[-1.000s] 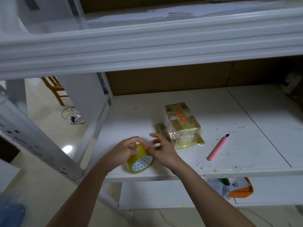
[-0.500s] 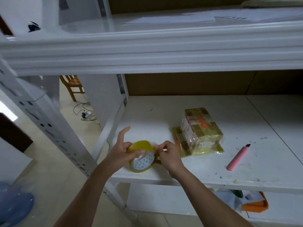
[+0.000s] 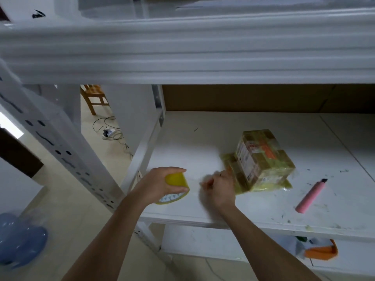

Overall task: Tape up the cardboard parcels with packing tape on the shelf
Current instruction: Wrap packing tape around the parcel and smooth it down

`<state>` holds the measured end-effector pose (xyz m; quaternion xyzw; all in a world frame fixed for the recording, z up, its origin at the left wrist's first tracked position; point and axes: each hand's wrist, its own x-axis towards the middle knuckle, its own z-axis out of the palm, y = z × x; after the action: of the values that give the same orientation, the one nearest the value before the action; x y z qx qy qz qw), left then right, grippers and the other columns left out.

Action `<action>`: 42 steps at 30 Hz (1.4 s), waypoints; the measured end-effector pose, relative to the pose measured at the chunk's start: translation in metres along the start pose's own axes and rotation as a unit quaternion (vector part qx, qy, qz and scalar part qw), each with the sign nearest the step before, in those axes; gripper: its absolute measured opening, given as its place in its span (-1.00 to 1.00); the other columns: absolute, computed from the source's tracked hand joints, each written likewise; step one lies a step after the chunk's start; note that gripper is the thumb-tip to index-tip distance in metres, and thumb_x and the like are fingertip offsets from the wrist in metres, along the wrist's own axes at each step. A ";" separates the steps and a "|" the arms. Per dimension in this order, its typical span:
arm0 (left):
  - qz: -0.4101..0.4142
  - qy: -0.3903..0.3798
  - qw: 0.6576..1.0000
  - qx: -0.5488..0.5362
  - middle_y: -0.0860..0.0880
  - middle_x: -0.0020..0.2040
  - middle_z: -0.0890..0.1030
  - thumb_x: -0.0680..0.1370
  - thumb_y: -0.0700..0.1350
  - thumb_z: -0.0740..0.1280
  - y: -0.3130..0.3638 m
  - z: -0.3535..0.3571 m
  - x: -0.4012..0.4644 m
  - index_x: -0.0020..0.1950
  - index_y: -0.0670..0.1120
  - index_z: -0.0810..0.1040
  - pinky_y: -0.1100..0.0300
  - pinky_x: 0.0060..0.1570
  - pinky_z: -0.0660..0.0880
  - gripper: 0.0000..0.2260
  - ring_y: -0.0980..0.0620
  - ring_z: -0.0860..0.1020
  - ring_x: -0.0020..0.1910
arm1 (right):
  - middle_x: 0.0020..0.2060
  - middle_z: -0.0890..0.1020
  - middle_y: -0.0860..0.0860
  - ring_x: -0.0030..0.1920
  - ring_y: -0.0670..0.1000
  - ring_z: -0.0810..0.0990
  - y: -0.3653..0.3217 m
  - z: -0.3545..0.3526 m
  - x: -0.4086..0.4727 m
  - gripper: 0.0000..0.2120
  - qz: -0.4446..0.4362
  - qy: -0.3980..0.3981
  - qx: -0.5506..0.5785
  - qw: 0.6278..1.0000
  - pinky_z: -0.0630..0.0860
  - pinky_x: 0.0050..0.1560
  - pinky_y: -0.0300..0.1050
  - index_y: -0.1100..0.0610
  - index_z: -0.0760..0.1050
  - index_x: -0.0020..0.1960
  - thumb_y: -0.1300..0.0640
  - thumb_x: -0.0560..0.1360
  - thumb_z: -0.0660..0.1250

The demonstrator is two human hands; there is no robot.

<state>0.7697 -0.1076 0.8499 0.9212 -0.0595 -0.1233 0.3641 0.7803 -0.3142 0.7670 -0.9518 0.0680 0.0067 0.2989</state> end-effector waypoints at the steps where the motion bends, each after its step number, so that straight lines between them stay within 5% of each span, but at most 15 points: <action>1: -0.003 -0.005 1.000 0.001 0.09 0.23 0.52 0.30 0.21 0.56 0.001 0.000 0.003 0.22 0.31 0.53 0.06 0.07 0.58 -0.49 0.01 0.52 0.14 | 0.08 0.50 0.13 0.22 0.14 0.42 -0.001 -0.001 -0.001 -0.65 0.004 0.021 0.015 1.000 0.41 0.23 -0.04 0.22 0.52 0.07 -0.04 0.48 0.42; 5: -0.020 -0.029 0.999 0.007 0.06 0.22 0.45 0.33 0.22 0.51 -0.001 -0.003 0.006 0.31 0.26 0.48 0.02 0.10 0.57 -0.44 -0.02 0.48 0.17 | 0.18 0.42 0.15 0.21 0.14 0.41 -0.007 -0.010 0.000 -0.44 0.033 0.034 0.104 0.993 0.40 0.12 -0.06 0.22 0.31 0.20 0.13 0.36 0.56; 8: -0.014 -0.051 0.996 0.074 0.04 0.14 0.38 0.26 0.35 0.35 0.002 -0.008 0.004 0.42 0.18 0.42 0.04 0.19 0.48 -0.27 -0.04 0.43 0.21 | 0.18 0.42 0.15 0.16 0.14 0.44 -0.012 -0.016 -0.011 -0.57 -0.018 0.037 0.096 0.995 0.39 0.06 -0.14 0.19 0.37 0.21 0.24 0.42 0.47; 12: 0.035 0.018 0.976 0.214 0.00 0.22 0.38 0.38 0.39 0.27 0.019 -0.009 0.011 0.47 0.15 0.37 -0.03 0.31 0.35 -0.30 -0.02 0.35 0.30 | 0.04 0.48 0.01 -0.10 -0.04 0.50 -0.007 -0.045 -0.048 -0.80 -0.143 0.167 0.129 0.967 0.49 -0.14 -0.22 0.13 0.50 0.09 0.27 0.48 0.37; 14: 0.091 0.065 0.980 0.166 0.01 0.17 0.42 0.49 0.24 0.35 0.035 0.003 0.014 0.44 0.11 0.43 0.07 0.25 0.37 -0.46 -0.01 0.39 0.25 | -0.03 0.48 -0.01 -0.12 -0.08 0.47 0.004 -0.073 -0.063 -0.87 -0.176 0.261 0.134 0.940 0.40 -0.17 -0.34 0.15 0.52 0.02 0.29 0.50 0.31; 18: 0.168 0.043 0.985 -0.020 0.07 0.17 0.42 0.58 -0.01 0.35 0.086 0.046 0.022 0.34 0.11 0.52 0.36 0.13 0.36 -0.68 0.13 0.46 0.16 | 0.02 0.49 0.15 0.05 0.01 0.40 0.046 -0.130 -0.061 -0.80 -0.138 0.386 0.089 0.908 0.27 0.17 -0.38 0.24 0.56 -0.02 0.36 0.41 0.24; 21: 0.210 0.001 0.976 -0.050 0.09 0.39 0.28 0.61 -0.03 0.31 0.124 0.079 0.030 0.34 0.08 0.55 0.62 0.21 0.12 -0.71 0.32 0.22 0.31 | 0.30 0.45 0.04 0.28 -0.09 0.30 0.084 -0.156 -0.040 -0.67 -0.102 0.275 0.117 0.949 0.24 0.27 -0.28 0.04 0.59 0.20 0.32 0.55 0.22; 23: 0.211 -0.011 0.974 -0.081 0.08 0.48 0.21 0.61 -0.02 0.31 0.142 0.096 0.036 0.31 0.06 0.57 0.59 0.28 0.06 -0.72 0.34 0.16 0.37 | 0.36 0.42 -0.08 0.35 -0.12 0.34 0.102 -0.163 -0.030 -0.68 -0.108 0.182 0.155 0.965 0.35 0.30 -0.18 -0.05 0.56 0.27 0.23 0.62 0.22; 25: 0.217 -0.014 0.971 -0.099 0.05 0.52 0.19 0.58 -0.05 0.36 0.153 0.110 0.040 0.29 -0.02 0.60 0.60 0.27 0.07 -0.72 0.38 0.20 0.39 | 0.32 0.49 -0.07 0.30 -0.20 0.44 0.108 -0.163 -0.029 -0.73 -0.127 0.137 0.199 0.962 0.44 0.24 -0.29 -0.05 0.55 0.28 0.12 0.61 0.26; 28: 0.214 -0.006 0.968 -0.130 0.03 0.55 0.16 0.52 -0.12 0.45 0.154 0.127 0.046 0.22 -0.11 0.64 0.67 0.15 0.18 -0.72 0.52 0.24 0.27 | 0.18 0.60 -0.04 0.18 -0.25 0.53 0.111 -0.158 -0.029 -0.67 -0.135 0.129 0.243 0.952 0.48 0.13 -0.39 0.00 0.57 0.24 0.01 0.49 0.38; 34: 0.184 0.025 0.967 -0.177 0.06 0.56 0.21 0.44 -0.15 0.51 0.142 0.141 0.051 0.13 0.00 0.68 0.14 0.24 0.52 -0.74 0.25 0.51 0.13 | 0.05 0.65 -0.05 0.08 -0.19 0.57 0.118 -0.149 -0.018 -0.51 -0.163 0.179 0.198 0.950 0.50 0.12 -0.30 0.11 0.65 0.16 -0.11 0.31 0.47; 37: 0.184 0.040 0.962 -0.196 0.06 0.55 0.22 0.47 -0.19 0.49 0.142 0.145 0.051 0.13 -0.05 0.69 0.24 0.21 0.53 -0.76 0.28 0.45 0.31 | 0.03 0.64 -0.13 0.05 -0.22 0.58 0.120 -0.149 -0.016 -0.54 -0.175 0.186 0.201 0.946 0.47 0.09 -0.42 0.14 0.65 0.15 -0.07 0.33 0.43; 42: 0.180 0.026 0.964 -0.192 0.09 0.56 0.18 0.52 -0.23 0.43 0.141 0.146 0.051 0.17 -0.07 0.66 0.30 0.14 0.54 -0.77 0.49 0.47 0.13 | -0.04 0.57 -0.39 -0.10 -0.29 0.63 0.131 -0.149 -0.012 -0.69 -0.180 0.161 0.202 0.949 0.56 -0.05 -0.36 0.10 0.63 0.18 0.19 0.44 0.47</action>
<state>0.7765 -0.3162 0.8345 0.8112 -0.1900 -0.0410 0.5515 0.7468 -0.5039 0.8155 -0.8561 -0.0577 -0.2146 0.4667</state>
